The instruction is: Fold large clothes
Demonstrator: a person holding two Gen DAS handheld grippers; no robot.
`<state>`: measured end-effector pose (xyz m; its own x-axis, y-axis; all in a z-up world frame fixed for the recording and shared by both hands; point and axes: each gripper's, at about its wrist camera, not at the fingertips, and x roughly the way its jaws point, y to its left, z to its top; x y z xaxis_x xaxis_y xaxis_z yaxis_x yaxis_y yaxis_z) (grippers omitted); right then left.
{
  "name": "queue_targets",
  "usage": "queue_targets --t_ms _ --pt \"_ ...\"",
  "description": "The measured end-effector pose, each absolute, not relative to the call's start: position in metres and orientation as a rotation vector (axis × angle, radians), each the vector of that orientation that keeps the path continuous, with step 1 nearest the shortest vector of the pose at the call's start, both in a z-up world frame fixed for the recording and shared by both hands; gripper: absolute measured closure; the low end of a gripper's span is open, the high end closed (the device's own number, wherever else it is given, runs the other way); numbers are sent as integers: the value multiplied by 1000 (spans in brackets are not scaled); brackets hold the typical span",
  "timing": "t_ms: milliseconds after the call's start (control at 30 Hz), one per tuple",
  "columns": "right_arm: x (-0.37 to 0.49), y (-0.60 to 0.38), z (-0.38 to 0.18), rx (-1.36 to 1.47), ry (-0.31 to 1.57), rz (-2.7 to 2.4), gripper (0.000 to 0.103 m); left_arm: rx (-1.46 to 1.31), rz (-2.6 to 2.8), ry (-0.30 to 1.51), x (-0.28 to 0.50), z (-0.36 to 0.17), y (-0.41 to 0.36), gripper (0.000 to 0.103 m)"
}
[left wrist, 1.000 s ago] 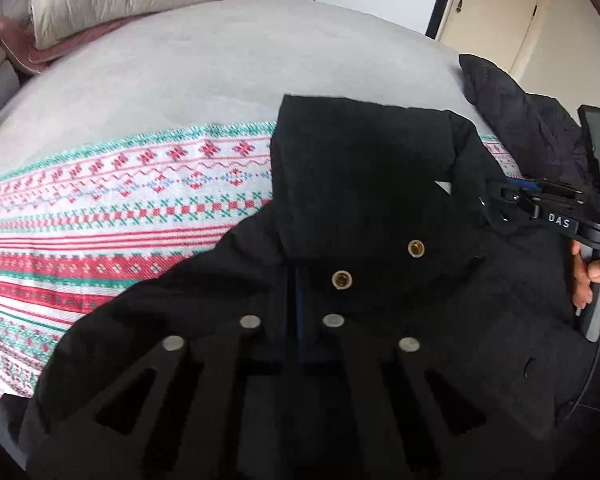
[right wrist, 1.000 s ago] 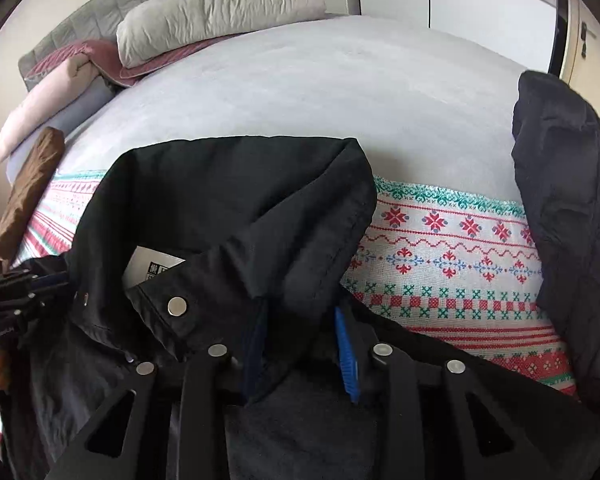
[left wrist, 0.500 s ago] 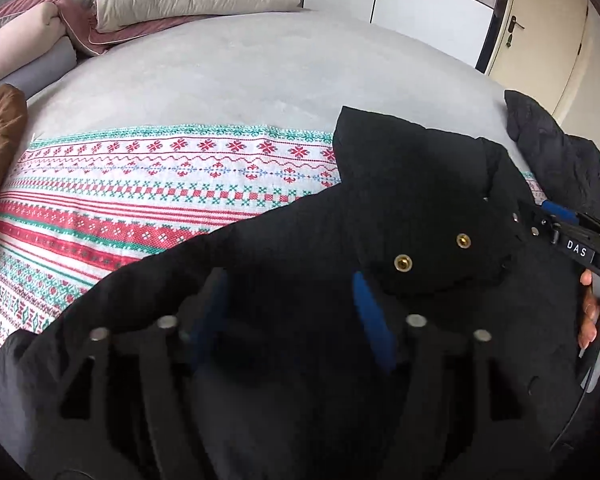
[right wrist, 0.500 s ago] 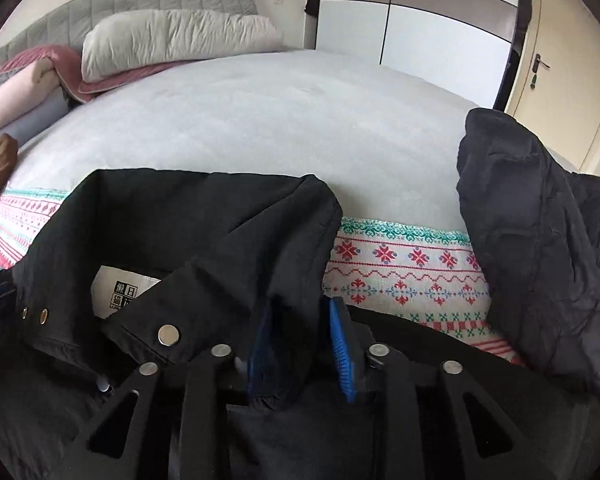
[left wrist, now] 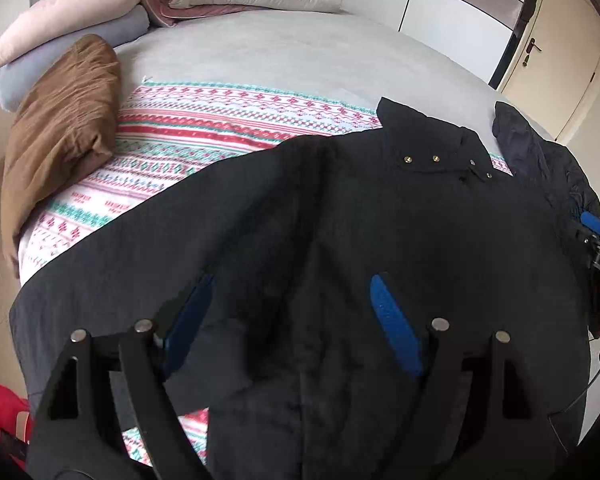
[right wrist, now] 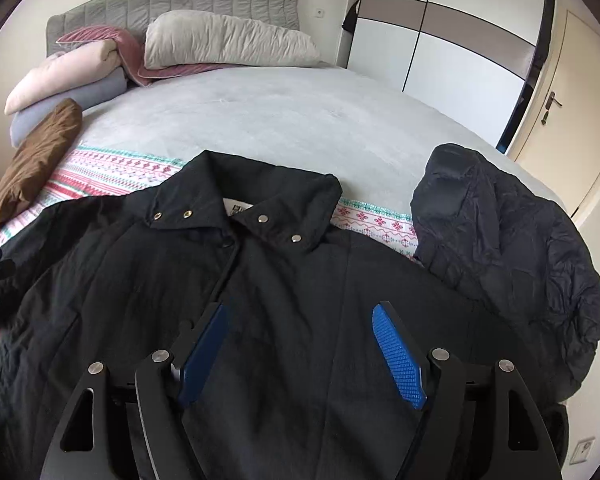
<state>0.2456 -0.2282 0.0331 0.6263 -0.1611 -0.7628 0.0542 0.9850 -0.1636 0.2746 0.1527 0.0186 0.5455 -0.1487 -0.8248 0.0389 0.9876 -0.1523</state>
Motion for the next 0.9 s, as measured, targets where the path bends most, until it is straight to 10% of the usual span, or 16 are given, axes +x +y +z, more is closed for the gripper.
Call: queue_targets --t_ms 833,900 --pt "100 -190 -2 90 1029 -2 23 -1021 118 945 133 -121 386 20" --pt "97 -195 -4 105 1035 -9 23 -1059 169 902 140 -125 393 39"
